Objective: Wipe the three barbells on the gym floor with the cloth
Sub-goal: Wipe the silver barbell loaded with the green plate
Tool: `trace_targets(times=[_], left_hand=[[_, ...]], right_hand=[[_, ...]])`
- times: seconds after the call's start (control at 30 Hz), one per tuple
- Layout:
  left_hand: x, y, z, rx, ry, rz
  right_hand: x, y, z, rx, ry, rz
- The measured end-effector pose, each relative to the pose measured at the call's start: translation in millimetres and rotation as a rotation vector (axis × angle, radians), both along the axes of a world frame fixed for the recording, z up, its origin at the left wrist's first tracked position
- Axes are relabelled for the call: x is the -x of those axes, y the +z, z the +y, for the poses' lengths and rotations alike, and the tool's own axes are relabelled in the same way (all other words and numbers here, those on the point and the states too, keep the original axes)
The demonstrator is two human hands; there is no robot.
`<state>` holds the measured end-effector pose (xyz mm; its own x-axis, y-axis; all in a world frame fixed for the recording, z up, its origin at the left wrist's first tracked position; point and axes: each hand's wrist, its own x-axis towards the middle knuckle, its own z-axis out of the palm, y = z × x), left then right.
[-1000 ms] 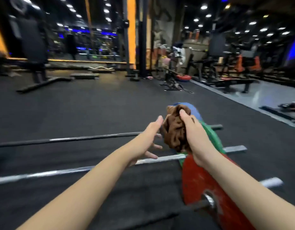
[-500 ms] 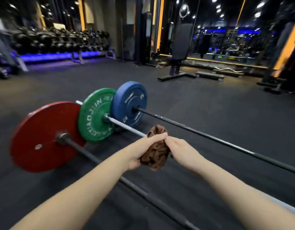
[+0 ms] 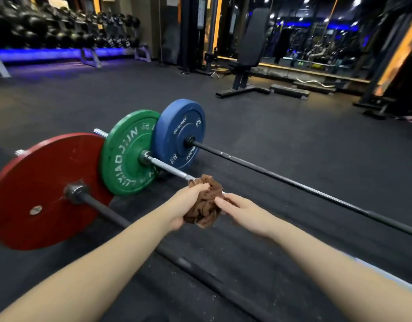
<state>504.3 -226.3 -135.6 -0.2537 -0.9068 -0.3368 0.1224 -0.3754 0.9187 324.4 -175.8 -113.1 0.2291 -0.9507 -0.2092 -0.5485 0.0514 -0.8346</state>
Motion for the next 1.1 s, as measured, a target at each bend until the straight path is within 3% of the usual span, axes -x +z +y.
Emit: trace_targets(times=[0.1,0.33,0.57,0.8,0.9,1.1], left_hand=[[25,42,-9,0.085,-0.154,-0.113],[140,89,12,0.081,-0.363,-0.112],[254,68,57,0.056,-0.540,-0.276],[361,50,97,0.131,-0.605,-0.327],[403,35,107,0.169,-0.563,-0.322],[444,6,135,0.177,-0.576,-0.438]], right_hand=[[23,22,1,0.054,0.039,0.041],[106,41,27,0.322,-0.264,0.098],[211,22,97,0.320,-0.371,0.094],[311,-12,145,0.303,-0.657,-0.036],[348,-17,155,0.280,-0.745,-0.018],[394,-25,172,0.102,-0.719,0.129]])
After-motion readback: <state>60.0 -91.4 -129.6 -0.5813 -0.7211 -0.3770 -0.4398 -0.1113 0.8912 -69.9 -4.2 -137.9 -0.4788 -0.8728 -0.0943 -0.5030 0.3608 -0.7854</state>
